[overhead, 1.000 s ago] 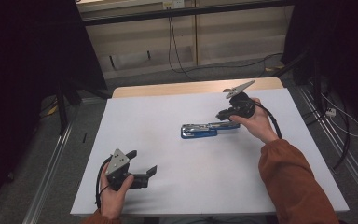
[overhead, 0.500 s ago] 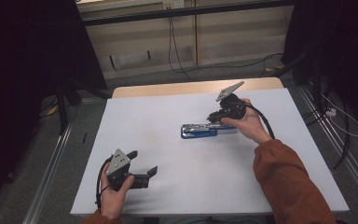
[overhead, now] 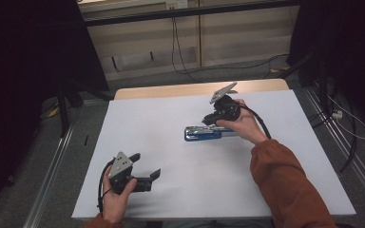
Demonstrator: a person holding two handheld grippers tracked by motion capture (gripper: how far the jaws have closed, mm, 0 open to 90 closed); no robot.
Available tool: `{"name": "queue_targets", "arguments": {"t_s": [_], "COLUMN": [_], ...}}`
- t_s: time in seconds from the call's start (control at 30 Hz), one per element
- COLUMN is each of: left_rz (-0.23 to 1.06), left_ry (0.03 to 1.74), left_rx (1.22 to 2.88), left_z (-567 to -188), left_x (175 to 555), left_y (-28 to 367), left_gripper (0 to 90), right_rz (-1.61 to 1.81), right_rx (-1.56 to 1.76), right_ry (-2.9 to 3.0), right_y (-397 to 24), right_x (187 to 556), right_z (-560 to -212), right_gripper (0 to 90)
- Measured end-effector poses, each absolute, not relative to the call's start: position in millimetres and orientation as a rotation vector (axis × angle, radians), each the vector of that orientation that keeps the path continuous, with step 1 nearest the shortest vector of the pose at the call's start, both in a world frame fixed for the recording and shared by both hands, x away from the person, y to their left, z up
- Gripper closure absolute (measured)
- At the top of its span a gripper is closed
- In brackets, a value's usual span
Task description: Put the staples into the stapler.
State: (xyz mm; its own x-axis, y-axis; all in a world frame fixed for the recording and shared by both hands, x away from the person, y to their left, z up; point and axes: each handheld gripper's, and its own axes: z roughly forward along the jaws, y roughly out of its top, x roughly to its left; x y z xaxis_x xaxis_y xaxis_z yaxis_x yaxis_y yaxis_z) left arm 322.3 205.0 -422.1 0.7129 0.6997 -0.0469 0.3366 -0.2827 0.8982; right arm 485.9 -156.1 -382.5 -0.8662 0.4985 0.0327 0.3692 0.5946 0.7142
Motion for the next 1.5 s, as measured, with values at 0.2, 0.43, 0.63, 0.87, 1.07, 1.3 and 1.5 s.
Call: {"name": "queue_targets", "arguments": {"t_s": [0.2, 0.43, 0.63, 0.87, 1.07, 1.3, 1.5], "left_rz": [0.442, 0.443, 0.447, 0.443, 0.449, 0.436, 0.446], "left_ry": [0.802, 0.802, 0.792, 0.795, 0.792, 0.797, 0.799], "left_rx": [1.889, 1.888, 1.895, 1.893, 1.892, 1.891, 1.89], "left_z": [-421.9, -421.3, -421.0, -421.1, -421.1, -421.4, -421.0], "left_x": [321.9, 321.7, 321.7, 321.4, 321.8, 321.5, 321.5], "left_y": [204.5, 205.1, 204.8, 204.5, 205.3, 204.6, 205.2], "left_gripper": [4.6, 4.6, 4.6, 4.6, 4.6, 4.6, 4.6], "right_rz": [1.122, 1.061, 1.063, 1.047, 1.052, 1.082, 1.087], "right_rx": [0.725, 0.747, 0.727, 0.666, 0.638, 0.642, 0.599], "right_ry": [2.656, 2.697, 2.741, 2.753, 2.768, 2.776, 2.781], "right_y": [-146.0, -138.8, -132.3, -123.1, -118.4, -117.7, -117.0], "right_x": [490.5, 497.6, 501.9, 505.3, 508.2, 509.9, 511.1], "right_z": [-383.3, -394.6, -401.7, -402.5, -404.0, -408.7, -410.8], "right_gripper": [79.1, 79.1, 79.1, 79.1, 79.0, 79.1, 79.0]}}
